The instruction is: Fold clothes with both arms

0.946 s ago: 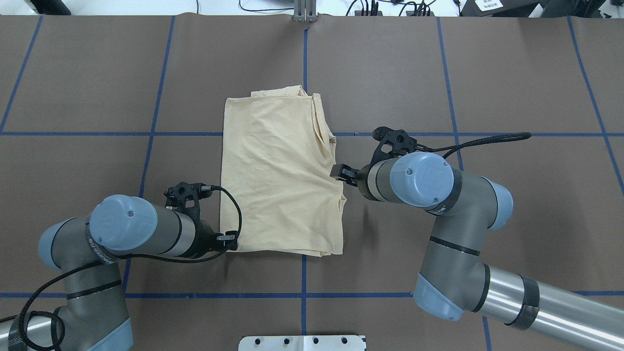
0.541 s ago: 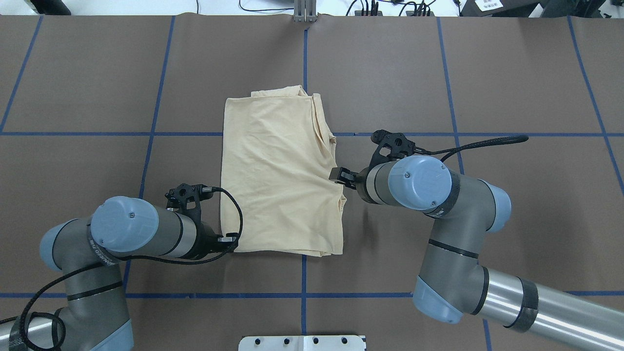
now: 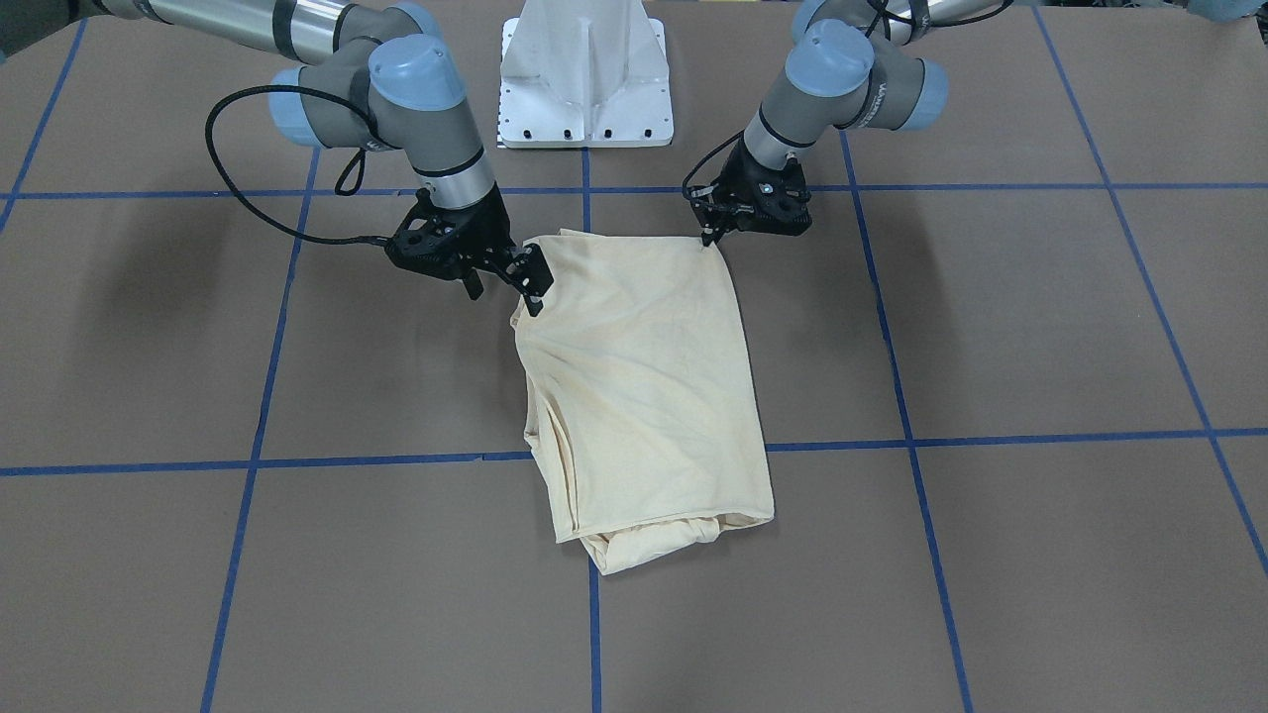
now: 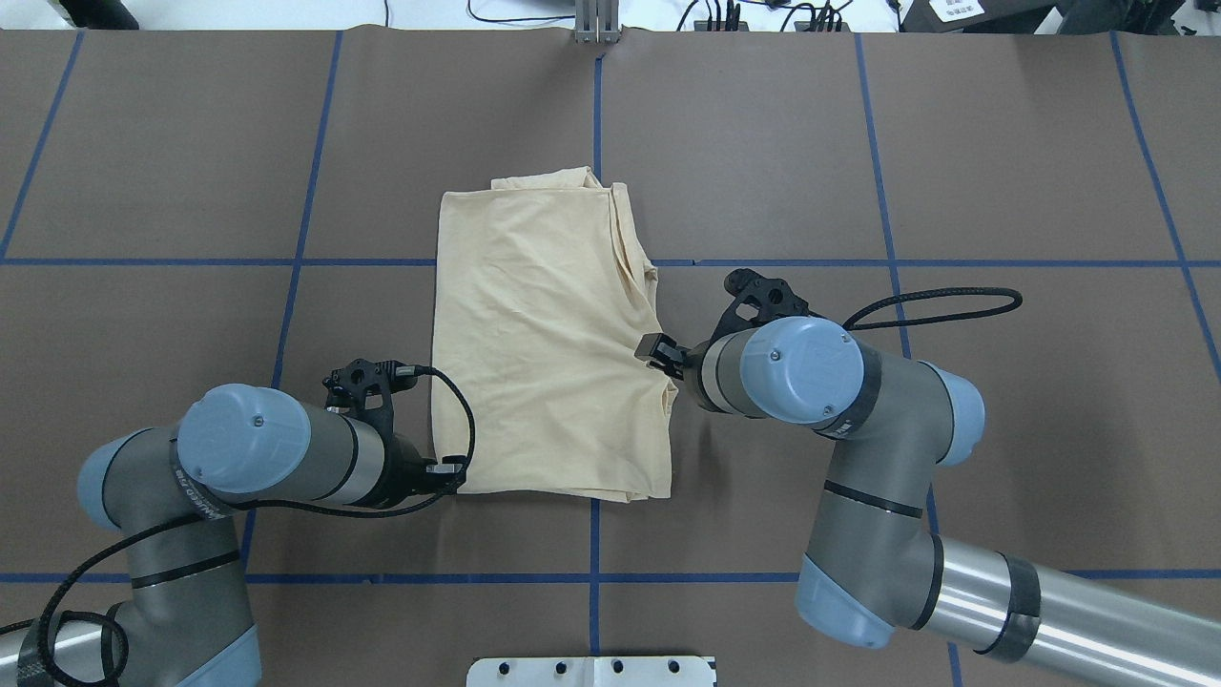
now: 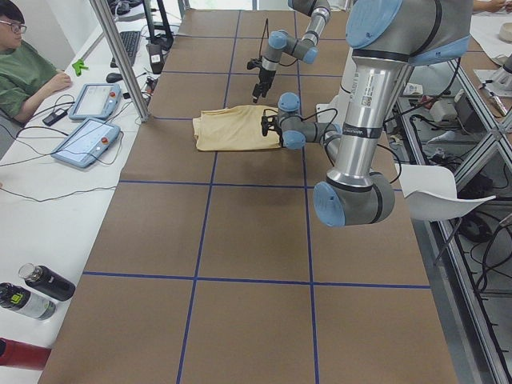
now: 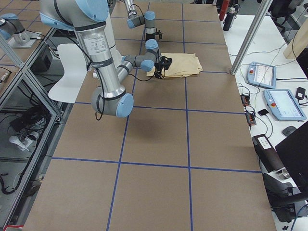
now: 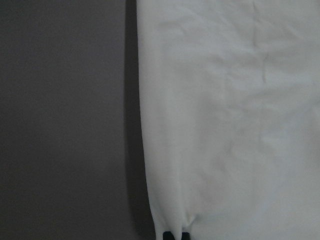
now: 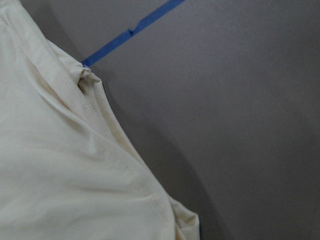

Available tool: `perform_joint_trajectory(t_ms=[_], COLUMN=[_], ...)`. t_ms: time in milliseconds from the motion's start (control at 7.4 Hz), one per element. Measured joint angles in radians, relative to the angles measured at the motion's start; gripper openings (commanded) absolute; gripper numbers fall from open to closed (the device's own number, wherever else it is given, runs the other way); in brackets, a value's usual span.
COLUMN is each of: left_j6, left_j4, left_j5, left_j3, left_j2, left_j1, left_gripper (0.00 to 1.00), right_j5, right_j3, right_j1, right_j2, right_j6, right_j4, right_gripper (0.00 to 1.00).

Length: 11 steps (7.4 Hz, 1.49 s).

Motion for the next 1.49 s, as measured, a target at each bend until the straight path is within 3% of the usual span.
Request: perform_joint_trajectory(t_ms=[406, 946, 1217, 1352, 1487], left_j6=[0.000, -0.016, -0.021, -0.021, -0.021], left_j4=[0.000, 0.000, -0.001, -0.001, -0.001], left_j5=[0.001, 0.001, 0.001, 0.001, 0.000], left_j3=[-0.006, -0.013, -0.014, -0.014, -0.014], left_j2=[0.001, 0.002, 0.002, 0.002, 0.002], left_j1=[0.000, 0.000, 0.001, 0.000, 0.001], left_gripper=[0.00, 0.00, 0.00, 0.00, 0.00], right_j5=[0.086, 0.096, 0.092, 0.089, 0.087], right_j3=[-0.002, -0.020, -0.072, -0.089, -0.096], right_j1=[-0.037, -0.099, -0.113, -0.116, -0.118], right_j2=[0.065, 0.103, 0.139, 0.148, 0.152], right_j6=[0.215, 0.368, 0.427, 0.439, 0.447], right_j4=[-0.106, -0.180, -0.180, -0.179, -0.178], right_gripper=[0.92, 0.83, 0.76, 0.61, 0.20])
